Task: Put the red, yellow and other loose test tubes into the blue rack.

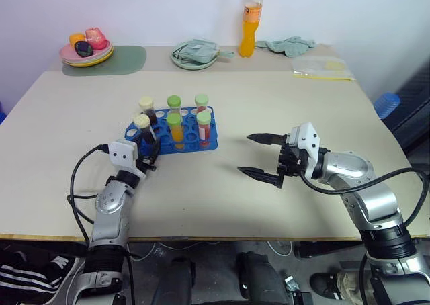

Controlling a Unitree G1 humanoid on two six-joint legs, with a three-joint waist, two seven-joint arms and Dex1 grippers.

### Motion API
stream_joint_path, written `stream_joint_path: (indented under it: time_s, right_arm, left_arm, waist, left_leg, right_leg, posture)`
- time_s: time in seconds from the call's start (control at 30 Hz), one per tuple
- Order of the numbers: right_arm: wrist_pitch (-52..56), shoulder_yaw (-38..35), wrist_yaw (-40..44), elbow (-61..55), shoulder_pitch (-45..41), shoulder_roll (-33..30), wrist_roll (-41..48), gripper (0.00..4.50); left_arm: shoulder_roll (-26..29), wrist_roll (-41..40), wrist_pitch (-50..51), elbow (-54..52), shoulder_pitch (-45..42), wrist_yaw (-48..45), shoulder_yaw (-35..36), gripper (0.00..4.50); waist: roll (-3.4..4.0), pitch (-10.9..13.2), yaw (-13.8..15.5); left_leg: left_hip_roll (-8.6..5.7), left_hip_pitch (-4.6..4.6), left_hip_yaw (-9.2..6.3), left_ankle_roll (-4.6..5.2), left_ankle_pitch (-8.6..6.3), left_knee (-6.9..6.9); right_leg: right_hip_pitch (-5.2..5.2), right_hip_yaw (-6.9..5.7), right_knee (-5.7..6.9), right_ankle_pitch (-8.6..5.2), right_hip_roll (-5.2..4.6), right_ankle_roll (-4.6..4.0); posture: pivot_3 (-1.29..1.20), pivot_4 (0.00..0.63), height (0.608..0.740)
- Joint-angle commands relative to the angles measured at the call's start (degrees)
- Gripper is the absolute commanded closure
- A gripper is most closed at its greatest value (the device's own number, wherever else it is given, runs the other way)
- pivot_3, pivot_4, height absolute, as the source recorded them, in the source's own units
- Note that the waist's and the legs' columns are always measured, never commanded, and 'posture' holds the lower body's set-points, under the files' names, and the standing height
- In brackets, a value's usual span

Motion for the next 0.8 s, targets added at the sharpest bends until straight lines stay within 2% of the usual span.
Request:
stream_joint_path:
  time_s: [0.03,0.17,0.3,0.43,0.5,0.63,0.8]
  right_arm:
    - [-1.1,-0.7,0.3,-0.9,-0.8,-0.1,0.2,0.0]
    - [-1.2,-1.6,1.3,-0.5,-0.3,-1.3,0.4,0.0]
    - [-0.9,-3.6,2.5,0.7,0.5,-2.9,1.4,0.0]
    - [-0.3,-4.5,4.5,1.5,0.9,-4.5,2.3,0.0]
    - [-0.6,-4.3,5.5,2.7,0.1,-5.2,2.1,0.0]
    - [-1.0,-3.6,5.5,3.8,-1.4,-4.7,1.4,0.0]
    - [0.0,-2.6,3.8,2.3,-1.5,-3.4,1.3,0.0]
  left_arm:
    - [0.8,-4.0,0.7,-4.1,0.3,-2.0,1.8,0.07]
    - [4.7,-17.0,9.2,-13.6,5.5,-11.4,4.6,0.07]
    - [14.3,-27.0,17.8,-21.9,11.5,-21.4,8.8,0.07]
    - [23.4,-34.6,24.2,-24.7,15.2,-32.2,13.2,0.07]
    - [27.6,-36.3,26.2,-23.9,15.5,-37.8,14.8,0.07]
    - [33.7,-34.4,25.9,-21.0,16.0,-47.7,15.3,0.07]
    - [34.1,-32.5,26.3,-21.4,13.4,-46.6,14.3,0.07]
  waist:
    - [0.0,0.0,0.0]
    - [0.0,0.0,-0.3]
    - [0.03,0.0,-0.3]
    - [0.06,0.1,-0.1]
    - [0.07,0.1,-0.1]
    - [0.09,0.1,-0.3]
    - [0.08,0.1,-0.1]
  left_leg:
    - [0.0,0.0,0.0,0.0,0.0,0.0]
    - [0.01,0.0,0.01,0.0,0.0,-0.07]
    - [0.06,0.01,0.01,0.0,0.0,-0.28]
    - [0.06,-0.03,0.03,-0.01,-0.01,-0.27]
    - [0.06,-0.09,0.04,-0.02,-0.02,-0.26]
    - [0.07,-0.32,0.07,-0.03,-0.02,-0.26]
    - [0.07,-0.85,0.09,0.0,0.0,-0.28]
  right_leg:
    - [0.0,0.0,0.0,0.0,0.0,0.0]
    - [-0.03,0.0,-0.04,0.01,-0.01,-0.03]
    - [-0.14,0.0,-0.09,-0.01,0.01,-0.07]
    - [-0.15,-0.01,-0.19,-0.07,-0.03,0.0]
    - [-0.18,-0.02,-0.26,-0.1,-0.06,0.03]
    - [-0.39,-0.01,-0.35,-0.09,-0.07,0.01]
    - [-0.97,-0.02,-0.22,0.07,-0.05,-0.21]
  posture:
    - [0.0,0.15,0.74]
    - [0.0,0.15,0.74]
    - [0.0,0.15,0.74]
    - [0.0,0.15,0.74]
    - [0.0,0.15,0.74]
    - [0.0,0.15,0.74]
    - [0.0,0.15,0.74]
